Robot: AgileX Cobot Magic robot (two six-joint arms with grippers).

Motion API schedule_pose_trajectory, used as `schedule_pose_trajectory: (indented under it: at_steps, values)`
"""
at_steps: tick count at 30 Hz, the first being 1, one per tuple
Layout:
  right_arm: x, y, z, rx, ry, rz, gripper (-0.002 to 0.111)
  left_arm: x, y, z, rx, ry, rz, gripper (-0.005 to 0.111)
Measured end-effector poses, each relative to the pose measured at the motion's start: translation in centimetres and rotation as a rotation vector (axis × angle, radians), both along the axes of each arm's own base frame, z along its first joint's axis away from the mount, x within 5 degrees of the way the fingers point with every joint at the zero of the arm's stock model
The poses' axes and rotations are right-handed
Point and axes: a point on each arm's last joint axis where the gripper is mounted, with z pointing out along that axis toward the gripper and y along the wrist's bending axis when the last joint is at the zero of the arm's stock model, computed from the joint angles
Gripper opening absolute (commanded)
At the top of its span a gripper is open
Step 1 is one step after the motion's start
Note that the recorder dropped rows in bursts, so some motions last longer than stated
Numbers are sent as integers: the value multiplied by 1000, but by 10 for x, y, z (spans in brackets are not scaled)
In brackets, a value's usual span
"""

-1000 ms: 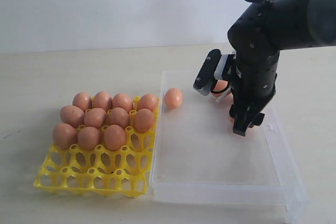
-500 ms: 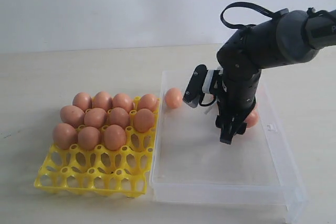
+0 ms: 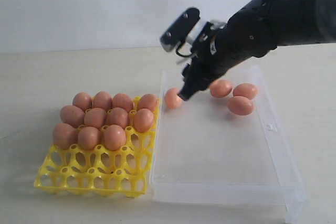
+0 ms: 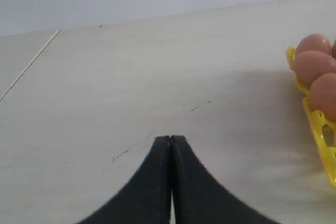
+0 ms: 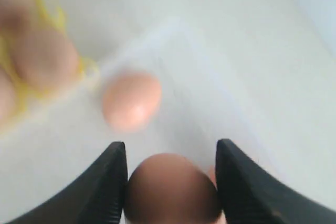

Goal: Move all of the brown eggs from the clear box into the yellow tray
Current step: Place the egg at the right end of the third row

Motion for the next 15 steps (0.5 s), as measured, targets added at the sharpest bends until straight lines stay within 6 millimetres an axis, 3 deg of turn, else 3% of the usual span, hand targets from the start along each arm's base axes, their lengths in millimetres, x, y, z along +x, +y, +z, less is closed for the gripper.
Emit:
schedule_pose_trajectory:
  at_steps: [2, 4, 8, 11, 15]
  values:
    - [-18, 26, 19, 232, -112, 35, 0, 0, 0, 0, 0, 0, 0, 0]
    - [-34, 45, 19, 405, -149, 54, 0, 0, 0, 0, 0, 0, 0, 0]
    - [-54, 67, -10, 536, -77, 108, 0, 0, 0, 0, 0, 0, 0, 0]
    - [-54, 74, -41, 546, 46, 79, 0, 0, 0, 0, 0, 0, 0, 0]
    - [-53, 75, -60, 532, 101, 56, 0, 0, 0, 0, 0, 0, 0, 0]
